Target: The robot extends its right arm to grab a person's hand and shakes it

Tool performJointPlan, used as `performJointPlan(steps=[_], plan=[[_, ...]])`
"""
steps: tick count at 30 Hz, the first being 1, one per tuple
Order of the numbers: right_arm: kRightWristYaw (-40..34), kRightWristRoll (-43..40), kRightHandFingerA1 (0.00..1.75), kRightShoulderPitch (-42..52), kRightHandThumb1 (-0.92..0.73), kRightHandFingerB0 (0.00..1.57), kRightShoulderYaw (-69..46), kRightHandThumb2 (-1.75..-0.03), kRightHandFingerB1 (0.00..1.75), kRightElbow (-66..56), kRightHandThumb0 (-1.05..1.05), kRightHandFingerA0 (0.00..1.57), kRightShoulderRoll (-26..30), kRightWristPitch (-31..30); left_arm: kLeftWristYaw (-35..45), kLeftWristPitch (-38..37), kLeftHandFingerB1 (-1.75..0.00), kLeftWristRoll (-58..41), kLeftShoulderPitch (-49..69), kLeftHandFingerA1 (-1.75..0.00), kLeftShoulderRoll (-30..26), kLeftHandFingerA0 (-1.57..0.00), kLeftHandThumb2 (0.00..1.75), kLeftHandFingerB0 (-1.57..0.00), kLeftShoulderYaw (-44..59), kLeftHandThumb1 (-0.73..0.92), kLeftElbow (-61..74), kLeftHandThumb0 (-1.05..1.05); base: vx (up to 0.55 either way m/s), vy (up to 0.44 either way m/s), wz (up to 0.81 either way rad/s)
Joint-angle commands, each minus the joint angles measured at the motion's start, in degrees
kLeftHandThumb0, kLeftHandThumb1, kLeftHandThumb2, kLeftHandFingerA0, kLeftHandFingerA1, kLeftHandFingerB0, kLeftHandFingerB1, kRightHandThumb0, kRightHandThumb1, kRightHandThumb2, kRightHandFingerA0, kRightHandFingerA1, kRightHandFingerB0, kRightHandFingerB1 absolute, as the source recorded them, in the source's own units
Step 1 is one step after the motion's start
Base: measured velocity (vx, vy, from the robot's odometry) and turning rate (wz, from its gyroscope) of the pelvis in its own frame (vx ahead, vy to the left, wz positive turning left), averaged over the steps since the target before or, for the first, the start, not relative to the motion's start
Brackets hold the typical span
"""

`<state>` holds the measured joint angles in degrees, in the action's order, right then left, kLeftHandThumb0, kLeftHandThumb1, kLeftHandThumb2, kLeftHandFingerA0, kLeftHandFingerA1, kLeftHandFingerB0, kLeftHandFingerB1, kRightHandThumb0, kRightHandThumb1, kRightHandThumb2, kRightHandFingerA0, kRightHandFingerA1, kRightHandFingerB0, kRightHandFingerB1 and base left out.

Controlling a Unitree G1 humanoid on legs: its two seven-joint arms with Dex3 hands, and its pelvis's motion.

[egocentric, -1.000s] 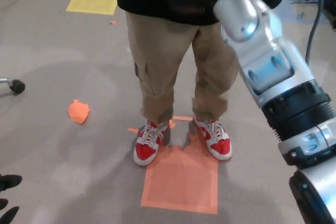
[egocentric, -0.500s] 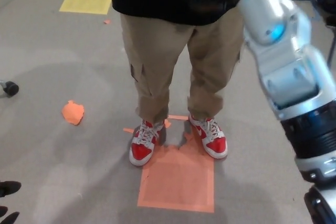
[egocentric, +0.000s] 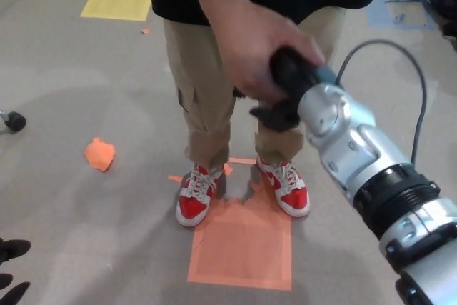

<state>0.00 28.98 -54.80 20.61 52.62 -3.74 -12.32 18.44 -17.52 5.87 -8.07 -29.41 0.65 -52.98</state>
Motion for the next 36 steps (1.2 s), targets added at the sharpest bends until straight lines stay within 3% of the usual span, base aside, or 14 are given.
performJointPlan(steps=[1,5,6,7,8,10,11,14,19,20,25,27,29,36], plan=[[-3.45,-0.39,1.03,0.78,-0.73,0.68,0.82,-0.61,0.99,10.04,-0.19,0.96,-1.31,6.39,1.30,2.34,-0.49,-0.72,-0.21,-0.50,-0.99,-0.08,1.08,-0.06,0.75,0.60,-0.24,-0.27,0.00,0.000,0.00],[-4.81,-2.04,0.92,0.74,-0.75,0.56,-0.93,-0.62,0.60,11.63,-0.29,1.08,-1.33,8.40,0.31,1.54,-0.49,-0.71,0.35,-0.50,-0.48,-0.09,1.08,-0.07,1.12,0.60,-0.01,-0.26,0.00,0.000,0.00],[-5.01,-2.71,0.79,1.21,-0.70,0.39,-1.66,-0.61,0.38,11.64,-0.41,0.92,-1.12,9.97,0.12,1.62,-0.29,-0.71,0.43,-0.37,-0.35,-0.30,0.64,-0.19,1.17,0.79,0.12,-0.46,0.00,0.000,0.00],[-5.01,-3.01,0.79,1.57,-0.70,0.39,-2.07,-0.61,0.38,11.67,-0.41,0.92,-0.92,11.13,-0.10,1.90,-0.29,-0.55,0.41,-0.37,-0.29,-0.30,0.64,-0.19,1.10,0.79,0.13,-0.46,0.00,0.000,0.00],[-2.38,-3.57,0.51,1.86,-0.53,0.04,-2.48,-0.87,0.28,10.98,-0.72,0.29,0.21,11.55,-0.48,1.18,-0.29,0.27,0.26,-0.38,-0.51,-0.31,0.63,-0.19,0.55,0.80,-0.27,-0.47,0.00,0.000,0.00],[0.15,-3.96,0.33,2.14,-0.66,0.00,-2.78,-0.60,0.20,10.29,-0.78,0.18,1.37,11.70,-0.94,0.86,-0.29,1.08,0.11,-0.37,-0.77,-0.29,0.64,-0.19,-0.01,0.80,-0.72,-0.49,0.00,0.000,0.00],[1.76,-4.95,0.16,2.68,-0.52,0.00,-3.58,-0.93,0.09,9.44,-0.83,0.00,2.15,12.03,-0.86,0.94,-0.49,0.99,0.16,-0.50,-0.79,-0.10,1.08,-0.07,-0.02,0.58,-0.84,-0.27,0.00,0.000,0.00],[3.66,-7.04,0.04,5.07,-0.59,0.00,-6.10,-0.92,0.00,5.92,-0.91,0.00,4.93,11.44,-1.10,0.51,-0.29,1.08,0.47,-0.37,-0.91,-0.30,0.64,-0.19,-0.11,0.80,-1.04,-0.49,0.00,0.000,0.00],[4.30,-8.22,0.05,8.95,-0.59,0.00,-9.02,-0.91,0.00,5.16,-0.90,0.00,10.38,11.96,0.48,0.33,-0.29,-0.39,0.07,-0.39,-0.76,-0.33,0.63,-0.19,0.77,0.80,-1.81,-0.49,0.00,0.000,0.00],[4.56,-8.73,0.07,10.17,-0.58,0.00,-9.81,-0.90,0.00,5.87,-0.88,0.00,11.64,12.40,0.63,0.60,-0.49,-0.41,0.00,-0.50,-0.74,-0.08,1.08,-0.07,0.80,0.59,-1.88,-0.27,0.00,0.000,0.00],[5.82,-9.34,0.06,14.86,-0.58,0.00,-11.23,-0.88,0.00,8.59,-0.86,0.00,15.61,12.31,0.69,1.55,-0.28,0.32,-0.36,-0.34,-0.96,-0.24,0.64,-0.17,0.21,0.81,-1.82,-0.48,0.00,0.000,0.00],[6.21,-9.30,0.07,15.56,-0.59,0.00,-11.33,-0.89,0.00,9.95,-0.86,0.00,16.66,12.06,0.28,1.71,-0.29,0.45,-1.15,-0.37,-0.66,-0.29,0.64,-0.17,0.10,0.80,-2.18,-0.47,0.00,0.000,0.00],[6.93,-10.27,0.07,17.36,-0.58,0.00,-12.21,-0.88,0.00,10.96,-0.85,0.00,17.62,12.20,-0.27,1.70,-0.49,0.36,-1.78,-0.50,-0.37,-0.10,1.07,-0.08,0.26,0.59,-2.64,-0.26,0.00,0.000,0.00],[8.17,-10.08,0.07,23.54,-0.59,0.00,-11.63,-0.88,0.00,12.86,-0.84,0.00,19.60,12.91,-0.75,0.20,-0.38,0.24,-0.35,-0.45,1.05,-0.26,0.83,-0.13,0.26,0.67,-4.59,-0.56,0.00,0.000,0.00]])
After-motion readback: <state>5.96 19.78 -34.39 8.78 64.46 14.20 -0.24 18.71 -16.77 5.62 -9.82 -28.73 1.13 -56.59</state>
